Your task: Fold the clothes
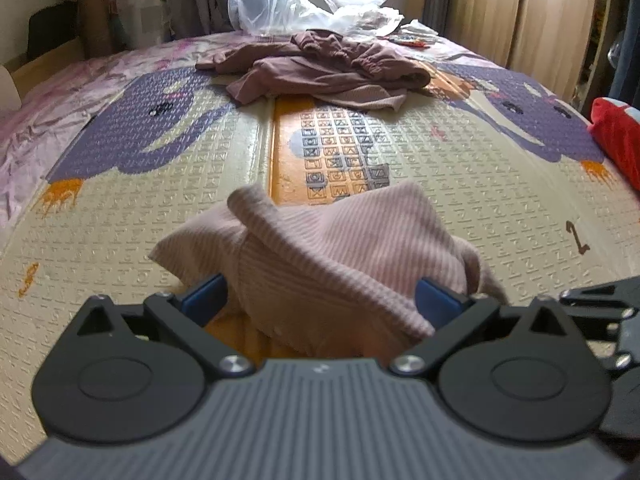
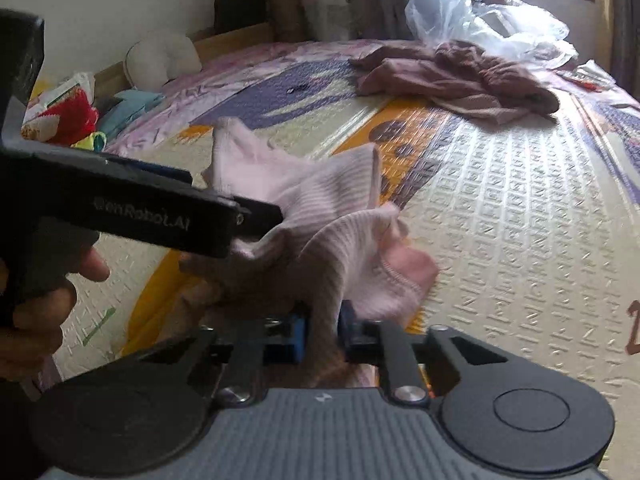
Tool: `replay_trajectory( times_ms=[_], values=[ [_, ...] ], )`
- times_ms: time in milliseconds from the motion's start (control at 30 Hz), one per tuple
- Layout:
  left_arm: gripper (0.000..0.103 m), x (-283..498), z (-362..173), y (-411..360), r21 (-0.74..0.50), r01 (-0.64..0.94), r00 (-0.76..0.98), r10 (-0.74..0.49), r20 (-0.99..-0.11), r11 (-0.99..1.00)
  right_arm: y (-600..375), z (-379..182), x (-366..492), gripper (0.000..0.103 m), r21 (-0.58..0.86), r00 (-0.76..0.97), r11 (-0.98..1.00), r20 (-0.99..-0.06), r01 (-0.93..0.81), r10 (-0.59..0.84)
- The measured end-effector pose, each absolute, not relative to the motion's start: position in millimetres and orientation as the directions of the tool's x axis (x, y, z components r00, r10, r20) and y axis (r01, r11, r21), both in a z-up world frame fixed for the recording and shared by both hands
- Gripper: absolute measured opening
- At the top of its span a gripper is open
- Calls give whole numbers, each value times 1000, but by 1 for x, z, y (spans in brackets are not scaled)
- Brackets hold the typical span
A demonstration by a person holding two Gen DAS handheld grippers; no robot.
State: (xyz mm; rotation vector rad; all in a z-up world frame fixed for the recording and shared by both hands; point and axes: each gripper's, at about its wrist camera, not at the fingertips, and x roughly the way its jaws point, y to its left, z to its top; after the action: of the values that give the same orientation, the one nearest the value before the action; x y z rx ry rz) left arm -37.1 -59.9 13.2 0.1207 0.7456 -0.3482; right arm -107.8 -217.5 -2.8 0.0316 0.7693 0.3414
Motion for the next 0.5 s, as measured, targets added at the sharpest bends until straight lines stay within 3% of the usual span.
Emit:
replay_trajectory(
  times_ms=[233,500],
  values=[
    [102,-33,12,-62,-19,354,675,-269,-687,935,-240,13,-111,9,98,750,974,-624,-203,219],
    [102,-33,12,-63,-10,356,674,-264,-690,934,-254,6,-103,9,85,753,988,-640,-132,156]
  ],
)
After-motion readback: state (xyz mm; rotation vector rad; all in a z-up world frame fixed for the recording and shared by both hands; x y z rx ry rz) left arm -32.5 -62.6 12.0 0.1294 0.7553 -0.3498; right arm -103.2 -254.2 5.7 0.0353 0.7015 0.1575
